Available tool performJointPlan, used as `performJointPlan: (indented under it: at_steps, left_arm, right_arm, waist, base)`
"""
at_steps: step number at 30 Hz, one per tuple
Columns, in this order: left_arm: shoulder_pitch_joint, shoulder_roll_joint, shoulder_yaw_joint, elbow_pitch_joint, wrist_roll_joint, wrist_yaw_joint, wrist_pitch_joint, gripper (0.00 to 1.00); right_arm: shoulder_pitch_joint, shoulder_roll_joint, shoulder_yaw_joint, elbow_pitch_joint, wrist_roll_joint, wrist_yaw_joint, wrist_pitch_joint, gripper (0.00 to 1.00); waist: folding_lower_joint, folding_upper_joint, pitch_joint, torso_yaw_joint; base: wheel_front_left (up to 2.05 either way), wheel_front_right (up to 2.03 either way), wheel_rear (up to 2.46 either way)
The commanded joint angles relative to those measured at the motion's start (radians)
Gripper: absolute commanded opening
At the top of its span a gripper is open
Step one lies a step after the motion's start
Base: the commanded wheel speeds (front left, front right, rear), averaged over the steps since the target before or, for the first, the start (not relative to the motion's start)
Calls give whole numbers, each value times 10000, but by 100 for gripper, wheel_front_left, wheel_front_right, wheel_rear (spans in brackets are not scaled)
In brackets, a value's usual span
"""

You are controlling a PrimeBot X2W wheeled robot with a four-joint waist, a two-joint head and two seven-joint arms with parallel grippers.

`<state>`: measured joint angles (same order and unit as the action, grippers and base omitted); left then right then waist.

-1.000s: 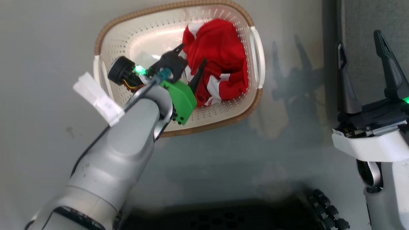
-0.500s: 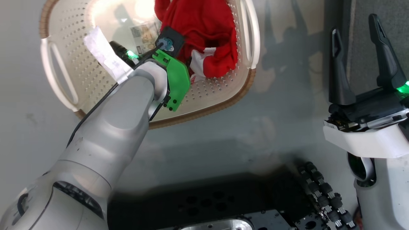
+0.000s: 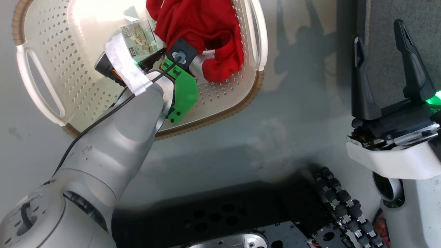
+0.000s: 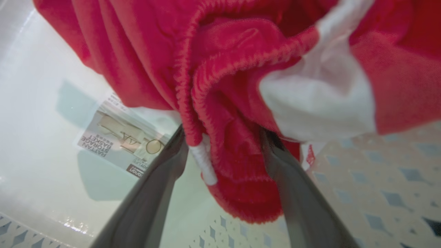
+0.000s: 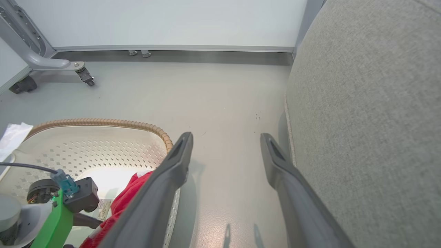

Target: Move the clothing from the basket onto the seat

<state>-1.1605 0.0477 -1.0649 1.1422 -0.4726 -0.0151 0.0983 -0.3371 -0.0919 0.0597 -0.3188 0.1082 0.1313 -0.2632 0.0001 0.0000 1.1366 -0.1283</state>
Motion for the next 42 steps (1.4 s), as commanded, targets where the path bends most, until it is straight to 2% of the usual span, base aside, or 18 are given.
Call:
performJointPlan:
  at_steps: [1, 3, 4, 5, 14, 20, 27, 36, 42]
  left_arm:
    - [-176, 53, -151, 114, 167, 141, -101, 100]
    - [-91, 54, -269, 207, 89, 150, -46, 100]
    - [-71, 54, -322, 207, 59, 207, -117, 42]
    - [-87, 53, -374, 216, 66, 273, -190, 0]
    - [-278, 53, -696, 382, -112, 399, -751, 0]
    - [-239, 53, -448, 338, -620, 230, -1549, 0]
    - [628, 50, -437, 255, -1135, -15, -2430, 0]
    - [2246, 44, -268, -150, -1863, -175, -3439, 0]
    - [3376, 111, 226, -444, -2167, -21, -3646, 0]
  right_arm:
    - [140, -25, 20, -69, 91, -10, -25, 100]
    - [137, -21, 35, -91, 102, -10, -25, 100]
    - [136, -18, 38, -103, 128, -10, -25, 100]
    - [130, -19, 48, -116, 140, -10, -25, 100]
    - [-154, 18, 8, -72, 172, -10, -25, 100]
    - [-577, 112, 123, 80, 200, -10, -24, 100]
    - [-584, 149, 272, 565, 78, -10, -24, 100]
    - [269, 186, 505, 1310, 3, -10, -24, 100]
    - [1215, 162, 1017, 1983, -110, -10, -24, 100]
  waist:
    - [-1, 0, 3, -24]
    - [-1, 0, -3, -52]
    - [-1, 0, -7, -60]
    - [-1, 0, -9, -67]
    - [-1, 0, -87, -113]
    - [-1, 0, -379, -136]
    - [-1, 0, -1905, 83]
    - [-1, 0, -4589, 308]
    - [-1, 0, -6686, 283]
  base:
    - [0, 0, 0]
    - [0, 0, 0]
    - [0, 0, 0]
    - [0, 0, 0]
    - [0, 0, 0]
    - [0, 0, 0]
    - [0, 0, 0]
    - [0, 0, 0]
    - [0, 0, 0]
